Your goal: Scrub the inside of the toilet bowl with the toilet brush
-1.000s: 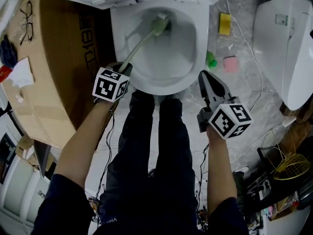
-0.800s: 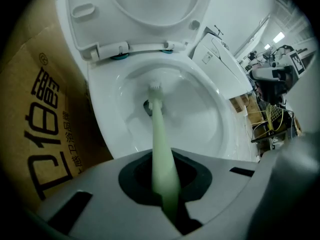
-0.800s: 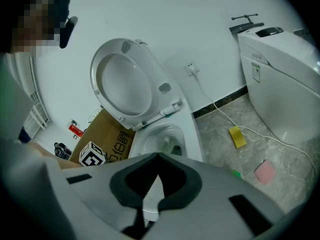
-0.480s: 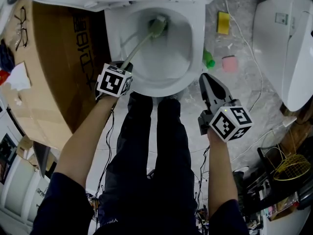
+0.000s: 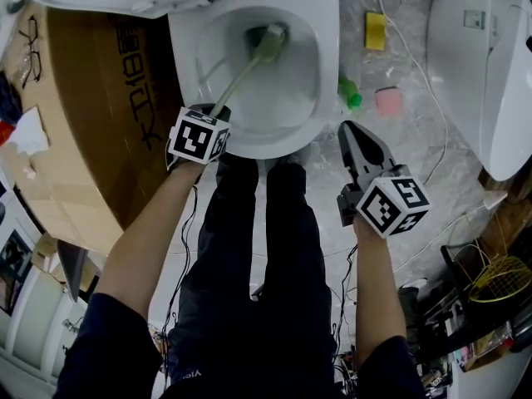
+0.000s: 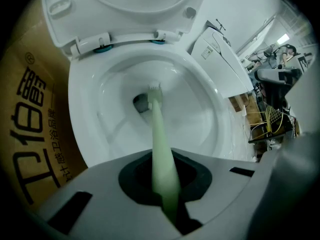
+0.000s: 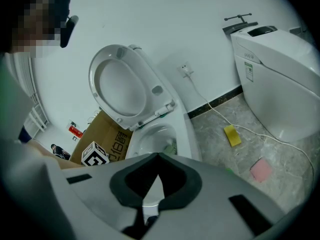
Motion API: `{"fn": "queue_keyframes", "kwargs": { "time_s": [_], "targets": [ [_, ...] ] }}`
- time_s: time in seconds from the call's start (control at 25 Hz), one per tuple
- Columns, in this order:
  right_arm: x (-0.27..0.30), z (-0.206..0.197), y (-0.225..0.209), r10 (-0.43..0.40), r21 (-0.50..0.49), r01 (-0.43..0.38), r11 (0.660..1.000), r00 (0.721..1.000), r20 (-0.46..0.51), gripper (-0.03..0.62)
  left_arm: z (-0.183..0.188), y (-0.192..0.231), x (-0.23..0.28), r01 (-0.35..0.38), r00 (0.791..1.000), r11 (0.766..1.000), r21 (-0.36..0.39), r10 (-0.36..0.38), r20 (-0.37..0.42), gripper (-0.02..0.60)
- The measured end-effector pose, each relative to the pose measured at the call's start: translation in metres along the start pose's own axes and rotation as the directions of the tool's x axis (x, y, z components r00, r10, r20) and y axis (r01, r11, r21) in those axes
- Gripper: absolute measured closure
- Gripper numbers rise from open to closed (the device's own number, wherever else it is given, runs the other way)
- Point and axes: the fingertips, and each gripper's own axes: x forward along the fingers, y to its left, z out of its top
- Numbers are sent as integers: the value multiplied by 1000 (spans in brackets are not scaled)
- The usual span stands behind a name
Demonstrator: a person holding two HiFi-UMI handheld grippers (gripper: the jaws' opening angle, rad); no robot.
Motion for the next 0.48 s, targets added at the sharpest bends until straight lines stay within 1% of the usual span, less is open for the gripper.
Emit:
{"fn": "queue_keyframes", "kwargs": {
  "time_s": [0.28,0.48],
  "targets": [
    [0,-6,6,9,-10,-9,1000,1000,-4,589,-5,-18,-1,25,1000,1000,18,-25,17,548],
    [3,-13,12,18,-19,-18,1000,1000,-17,589,-19,-29,-1,43,999,999,30,-43,11,548]
  ]
}}
